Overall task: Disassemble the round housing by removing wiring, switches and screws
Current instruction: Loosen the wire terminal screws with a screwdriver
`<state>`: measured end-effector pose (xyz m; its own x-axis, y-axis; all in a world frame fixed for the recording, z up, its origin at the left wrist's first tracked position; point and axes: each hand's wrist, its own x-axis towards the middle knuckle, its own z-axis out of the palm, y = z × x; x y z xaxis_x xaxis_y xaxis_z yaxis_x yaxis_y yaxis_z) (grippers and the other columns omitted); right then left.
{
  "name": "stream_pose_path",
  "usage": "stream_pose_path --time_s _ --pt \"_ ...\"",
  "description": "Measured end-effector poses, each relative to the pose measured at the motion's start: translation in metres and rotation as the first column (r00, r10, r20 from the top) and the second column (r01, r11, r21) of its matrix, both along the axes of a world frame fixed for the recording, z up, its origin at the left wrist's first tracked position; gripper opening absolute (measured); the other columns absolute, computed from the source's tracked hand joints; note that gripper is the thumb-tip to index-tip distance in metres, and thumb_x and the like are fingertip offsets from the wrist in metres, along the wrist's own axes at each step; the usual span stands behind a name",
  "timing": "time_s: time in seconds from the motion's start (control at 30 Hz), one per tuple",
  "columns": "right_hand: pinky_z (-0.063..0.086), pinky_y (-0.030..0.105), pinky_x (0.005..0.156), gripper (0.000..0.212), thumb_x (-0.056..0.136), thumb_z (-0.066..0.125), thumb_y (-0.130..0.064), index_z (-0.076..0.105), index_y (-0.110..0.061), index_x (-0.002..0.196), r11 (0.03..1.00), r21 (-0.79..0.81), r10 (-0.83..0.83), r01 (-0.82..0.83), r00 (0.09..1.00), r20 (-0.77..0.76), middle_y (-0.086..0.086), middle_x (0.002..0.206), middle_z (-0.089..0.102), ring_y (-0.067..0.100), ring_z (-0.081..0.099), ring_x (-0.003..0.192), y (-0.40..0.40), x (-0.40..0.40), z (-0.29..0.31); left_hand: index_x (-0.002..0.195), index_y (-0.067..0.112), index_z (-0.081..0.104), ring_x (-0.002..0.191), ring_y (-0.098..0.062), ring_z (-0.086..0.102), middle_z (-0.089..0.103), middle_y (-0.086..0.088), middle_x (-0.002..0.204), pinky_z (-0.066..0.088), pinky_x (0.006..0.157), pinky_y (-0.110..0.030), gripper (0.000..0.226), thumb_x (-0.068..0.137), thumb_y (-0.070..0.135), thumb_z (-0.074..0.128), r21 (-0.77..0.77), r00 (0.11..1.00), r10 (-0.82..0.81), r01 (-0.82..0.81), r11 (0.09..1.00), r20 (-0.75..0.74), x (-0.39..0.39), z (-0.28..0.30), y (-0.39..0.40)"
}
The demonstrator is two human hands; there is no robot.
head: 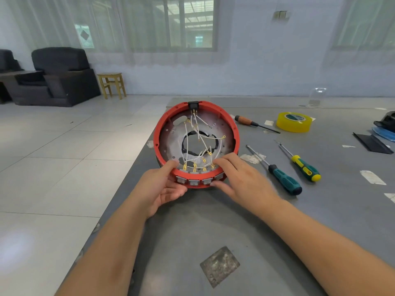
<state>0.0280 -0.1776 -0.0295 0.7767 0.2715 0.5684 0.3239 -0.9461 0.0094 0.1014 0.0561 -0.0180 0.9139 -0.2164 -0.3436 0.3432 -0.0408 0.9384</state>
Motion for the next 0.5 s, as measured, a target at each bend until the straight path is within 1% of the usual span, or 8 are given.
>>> stream_pose_path --time_s 0.07,0.13,0.2,0.27,0.33,0.4,0.43,0.5 --pt "0.056 0.032 0.086 0.050 0.092 0.067 -0.045 0.056 -0.013 0.130 0.999 0.042 -0.006 0.007 1.000 -0.020 0.003 0.122 0.056 0.019 0.063 0.103 0.000 -0.003 -0.001 0.099 0.007 0.072 0.045 -0.017 0.062 0.076 -0.018 0.071 0.049 0.042 -0.022 0.057 0.095 0.063 0.062 0.196 0.986 0.002 -0.035 0.980 0.167 0.000 -0.001 -0.001" --pt "0.053 0.030 0.086 0.052 0.092 0.063 -0.049 0.056 -0.016 0.131 0.996 0.084 -0.020 0.027 0.997 -0.076 0.000 0.125 0.054 0.017 0.062 0.103 -0.002 -0.007 0.001 0.090 0.014 0.067 0.041 -0.014 0.061 0.073 -0.006 0.060 0.047 0.045 -0.024 0.057 0.094 0.070 0.055 0.384 0.927 -0.022 -0.133 0.914 0.373 0.000 -0.003 -0.004" --pt "0.049 0.028 0.085 0.053 0.092 0.059 -0.054 0.056 -0.020 0.133 0.990 0.137 -0.019 0.038 0.990 -0.140 -0.004 0.128 0.052 0.012 0.059 0.097 -0.005 -0.012 0.003 0.076 0.019 0.060 0.050 -0.014 0.067 0.070 0.002 0.057 0.052 0.056 -0.032 0.060 0.087 0.078 0.050 0.482 0.834 -0.032 -0.286 0.828 0.550 -0.002 -0.006 -0.004" --pt "0.046 0.025 0.085 0.055 0.091 0.056 -0.060 0.055 -0.025 0.133 0.982 0.182 -0.004 0.042 0.980 -0.201 -0.010 0.128 0.050 0.003 0.049 0.090 -0.008 -0.016 0.007 0.072 0.023 0.054 0.067 -0.018 0.068 0.067 0.005 0.063 0.055 0.067 -0.038 0.062 0.080 0.084 0.043 0.553 0.767 -0.055 -0.408 0.727 0.639 -0.003 -0.010 -0.004" --pt "0.045 0.022 0.088 0.057 0.089 0.054 -0.065 0.054 -0.031 0.135 0.981 0.187 -0.002 0.052 0.966 -0.258 -0.016 0.129 0.049 -0.004 0.043 0.093 -0.011 -0.020 0.010 0.075 0.029 0.051 0.073 -0.016 0.063 0.064 0.010 0.068 0.053 0.067 -0.036 0.057 0.079 0.085 0.042 0.573 0.712 -0.090 -0.475 0.668 0.696 -0.002 -0.011 -0.004" --pt "0.044 0.021 0.094 0.059 0.087 0.054 -0.068 0.054 -0.035 0.135 0.979 0.192 -0.005 0.066 0.953 -0.302 -0.019 0.129 0.048 -0.005 0.043 0.103 -0.016 -0.020 0.014 0.077 0.034 0.050 0.075 -0.006 0.056 0.059 0.014 0.073 0.046 0.063 -0.030 0.043 0.083 0.077 0.050 0.500 0.588 -0.140 -0.511 0.699 0.796 0.000 -0.011 -0.003" --pt "0.044 0.022 0.097 0.059 0.085 0.055 -0.069 0.054 -0.036 0.135 0.979 0.190 -0.009 0.073 0.947 -0.321 -0.020 0.128 0.048 -0.004 0.044 0.108 -0.017 -0.019 0.016 0.080 0.035 0.053 0.080 -0.006 0.052 0.058 0.016 0.078 0.043 0.067 -0.024 0.036 0.086 0.070 0.054 0.462 0.508 -0.185 -0.496 0.735 0.841 0.002 -0.013 -0.003" --pt "0.043 0.022 0.098 0.065 0.082 0.053 -0.075 0.053 -0.038 0.135 0.982 0.170 -0.012 0.079 0.932 -0.362 -0.022 0.127 0.046 -0.002 0.045 0.113 -0.020 -0.018 0.018 0.089 0.032 0.065 0.097 -0.005 0.051 0.062 0.017 0.095 0.038 0.085 -0.014 0.028 0.091 0.059 0.057 0.444 0.389 -0.293 -0.388 0.808 0.874 0.003 -0.018 -0.001"
